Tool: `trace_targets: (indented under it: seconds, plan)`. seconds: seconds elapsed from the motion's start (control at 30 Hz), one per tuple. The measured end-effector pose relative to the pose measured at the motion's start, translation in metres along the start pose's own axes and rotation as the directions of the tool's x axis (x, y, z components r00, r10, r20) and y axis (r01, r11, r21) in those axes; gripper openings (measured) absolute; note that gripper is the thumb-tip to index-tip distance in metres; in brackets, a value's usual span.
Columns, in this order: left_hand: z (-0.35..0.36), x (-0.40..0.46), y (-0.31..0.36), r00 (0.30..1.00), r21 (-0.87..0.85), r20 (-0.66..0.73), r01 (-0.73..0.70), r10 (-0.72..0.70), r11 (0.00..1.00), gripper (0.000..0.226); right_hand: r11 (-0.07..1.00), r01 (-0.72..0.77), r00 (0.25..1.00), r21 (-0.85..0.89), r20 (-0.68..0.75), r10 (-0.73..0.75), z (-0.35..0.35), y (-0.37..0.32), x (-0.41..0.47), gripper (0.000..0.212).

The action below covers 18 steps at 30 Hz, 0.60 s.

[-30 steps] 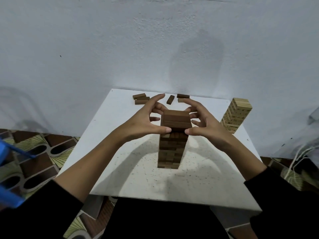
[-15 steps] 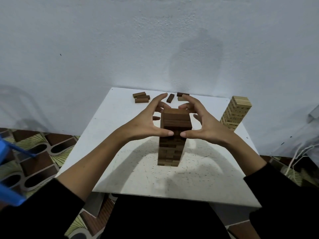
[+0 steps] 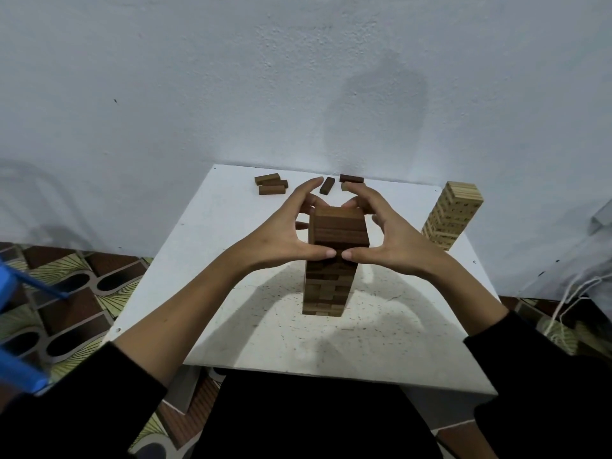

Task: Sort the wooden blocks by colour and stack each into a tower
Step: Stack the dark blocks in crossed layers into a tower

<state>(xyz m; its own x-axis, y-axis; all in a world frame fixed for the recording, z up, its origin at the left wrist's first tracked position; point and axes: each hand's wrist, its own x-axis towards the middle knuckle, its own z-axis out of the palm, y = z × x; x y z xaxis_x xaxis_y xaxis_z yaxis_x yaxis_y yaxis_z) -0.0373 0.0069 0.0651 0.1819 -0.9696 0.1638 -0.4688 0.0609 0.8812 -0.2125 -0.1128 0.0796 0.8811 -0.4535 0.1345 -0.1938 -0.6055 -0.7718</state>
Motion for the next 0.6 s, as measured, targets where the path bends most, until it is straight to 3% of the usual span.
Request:
trace_targets:
  seconds: [0.47,0.6]
  plan:
    - [0.0026,-0.0012,0.0012,0.999,-0.006,-0.027,0.019,-0.019,1.0,0.106,0.999,-0.031,1.0,0.009,0.002,0.031,0.0022,-0.0003,0.0013,0.092]
    - [0.0074,-0.0085,0.0001,0.999,-0.107,-0.006,0.045,-0.046,0.993,0.112,0.987,-0.07,0.997,0.142,-0.026,0.075,0.0062,-0.0048,-0.0037,0.088]
